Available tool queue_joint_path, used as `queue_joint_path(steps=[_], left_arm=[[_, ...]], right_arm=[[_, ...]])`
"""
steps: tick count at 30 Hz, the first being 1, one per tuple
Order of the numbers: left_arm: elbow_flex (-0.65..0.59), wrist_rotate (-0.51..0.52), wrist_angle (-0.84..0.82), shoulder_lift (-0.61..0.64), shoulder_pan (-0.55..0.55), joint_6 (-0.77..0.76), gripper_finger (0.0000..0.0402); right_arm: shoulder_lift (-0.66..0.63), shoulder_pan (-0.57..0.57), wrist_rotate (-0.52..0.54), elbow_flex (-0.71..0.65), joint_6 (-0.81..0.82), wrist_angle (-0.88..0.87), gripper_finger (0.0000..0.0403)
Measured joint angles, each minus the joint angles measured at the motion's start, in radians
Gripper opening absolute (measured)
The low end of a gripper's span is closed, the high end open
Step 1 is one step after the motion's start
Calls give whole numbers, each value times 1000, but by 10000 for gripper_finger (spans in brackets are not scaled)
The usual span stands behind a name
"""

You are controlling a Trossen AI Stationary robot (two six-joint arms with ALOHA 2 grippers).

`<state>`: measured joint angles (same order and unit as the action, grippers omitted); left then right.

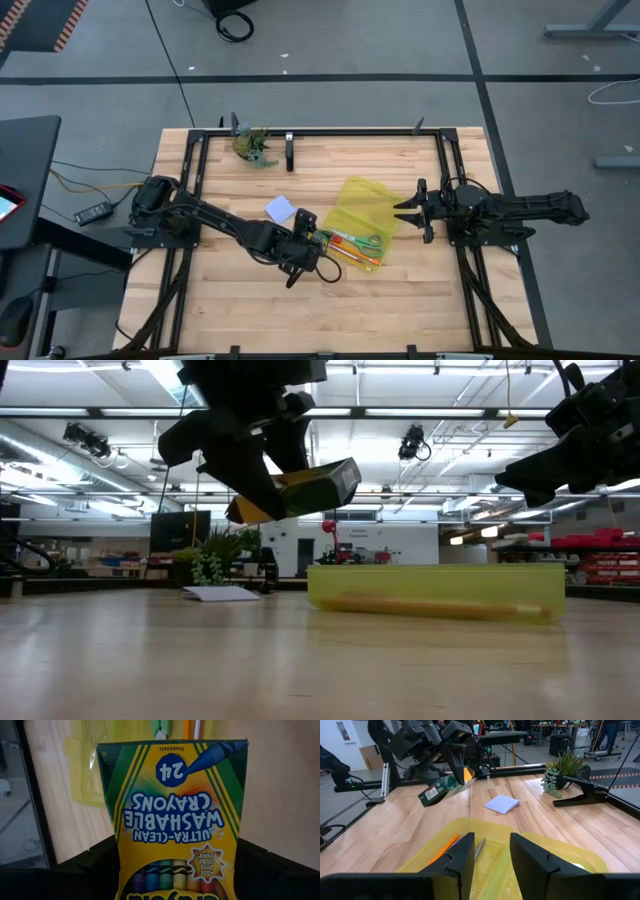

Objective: Pack school essentials
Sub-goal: Put the yellow crayon box into the yellow supply box

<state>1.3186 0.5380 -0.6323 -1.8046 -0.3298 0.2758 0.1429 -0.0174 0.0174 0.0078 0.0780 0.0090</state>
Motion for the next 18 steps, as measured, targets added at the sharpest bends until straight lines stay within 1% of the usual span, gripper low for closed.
queue_joint_path(steps=[8, 18], left_arm=[[0, 51, 11, 0, 0, 87, 302], [0, 55, 29, 0, 6, 126, 302]], right_arm=[[0, 0, 0, 0, 0, 0, 131], [0, 0, 0, 0, 0, 0, 131]])
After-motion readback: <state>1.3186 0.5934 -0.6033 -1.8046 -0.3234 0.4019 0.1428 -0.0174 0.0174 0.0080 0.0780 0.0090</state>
